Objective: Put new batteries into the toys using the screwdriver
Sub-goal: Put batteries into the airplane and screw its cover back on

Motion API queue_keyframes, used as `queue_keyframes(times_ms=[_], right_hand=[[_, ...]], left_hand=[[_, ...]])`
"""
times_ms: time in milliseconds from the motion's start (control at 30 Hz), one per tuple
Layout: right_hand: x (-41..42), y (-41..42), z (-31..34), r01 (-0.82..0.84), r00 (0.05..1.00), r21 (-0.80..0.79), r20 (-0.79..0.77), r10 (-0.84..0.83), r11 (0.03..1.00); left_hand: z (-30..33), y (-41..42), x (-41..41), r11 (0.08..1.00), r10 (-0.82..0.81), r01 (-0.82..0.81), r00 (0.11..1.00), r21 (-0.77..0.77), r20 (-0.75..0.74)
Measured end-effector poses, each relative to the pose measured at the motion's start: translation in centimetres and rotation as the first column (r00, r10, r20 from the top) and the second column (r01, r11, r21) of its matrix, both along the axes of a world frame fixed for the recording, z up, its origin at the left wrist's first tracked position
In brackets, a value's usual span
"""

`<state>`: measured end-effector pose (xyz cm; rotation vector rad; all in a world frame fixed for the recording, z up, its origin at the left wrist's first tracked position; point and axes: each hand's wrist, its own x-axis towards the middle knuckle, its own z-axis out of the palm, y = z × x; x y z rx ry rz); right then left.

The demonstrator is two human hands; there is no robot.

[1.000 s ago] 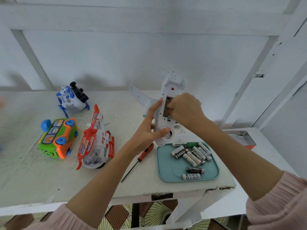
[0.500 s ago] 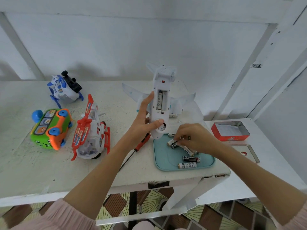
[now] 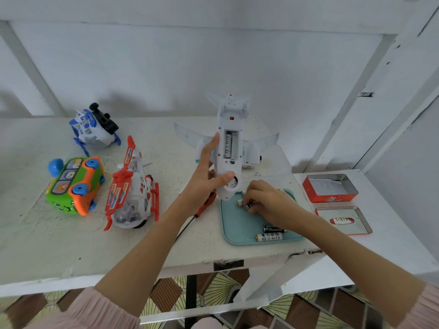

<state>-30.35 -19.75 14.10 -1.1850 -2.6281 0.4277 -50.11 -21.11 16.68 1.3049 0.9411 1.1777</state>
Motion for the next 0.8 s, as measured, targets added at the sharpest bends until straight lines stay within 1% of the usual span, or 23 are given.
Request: queue_keyframes(times_ms=[67, 167, 233, 333, 400, 500, 567, 633, 733, 800], right_hand=[[0.0, 0.2, 0.9, -0.001, 0.995, -0.024, -0.1, -0.002, 1.0], [0.1, 0.5, 3.7, 0.012, 0.984, -0.051, -0.175, -0.021, 0.999], [0.1, 0.6, 5.7, 0.051, 0.966, -0.062, -0.249, -0.065, 0.997], [-0.4, 0.7, 7.7, 0.1, 0.887, -0.138, -0.436, -0.151, 0.985], [-1.1, 0.7, 8.3, 0.143, 0.823, -0.135, -0.534, -0.193, 0.981], [-2.6, 0.9, 8.3, 0.246, 0.772, 0.007, -0.606, -0.191, 0.969], [-3.6, 1.3, 8.1, 0.253, 0.795, 0.129, -0.593, -0.13, 0.959], [-4.3, 1.9, 7.6, 0.215, 0.824, 0.253, -0.566, -0.036, 0.943], [-4.8, 2.6, 7.1, 0.192, 0.85, 0.357, -0.526, 0.026, 0.914], [-4.9, 2.7, 7.1, 0.162, 0.888, 0.404, -0.458, 0.045, 0.9]], left_hand=[[0.0, -0.1, 0.0, 1.0, 0.007, -0.007, 1.0, 0.009, 0.007], [-0.2, 0.0, 0.0, 1.0, 0.013, -0.013, 1.0, 0.011, 0.021], [-0.3, 0.0, 0.0, 1.0, 0.015, -0.016, 0.999, 0.012, 0.03], [-0.5, 0.0, 0.0, 1.0, 0.013, -0.014, 0.999, 0.01, 0.043], [-0.5, 0.0, 0.1, 1.0, 0.02, -0.021, 0.999, 0.009, 0.041], [-0.5, 0.0, 0.2, 1.0, 0.018, -0.019, 0.999, 0.017, 0.039], [-0.4, -0.1, 0.3, 0.999, 0.017, -0.017, 1.0, 0.029, 0.023], [-0.4, -0.1, 0.3, 0.999, 0.023, -0.023, 1.0, 0.035, 0.007], [-0.4, -0.2, 0.3, 0.999, 0.026, -0.026, 1.0, 0.034, -0.009], [-0.4, -0.2, 0.2, 0.999, 0.028, -0.027, 1.0, 0.032, -0.011]])
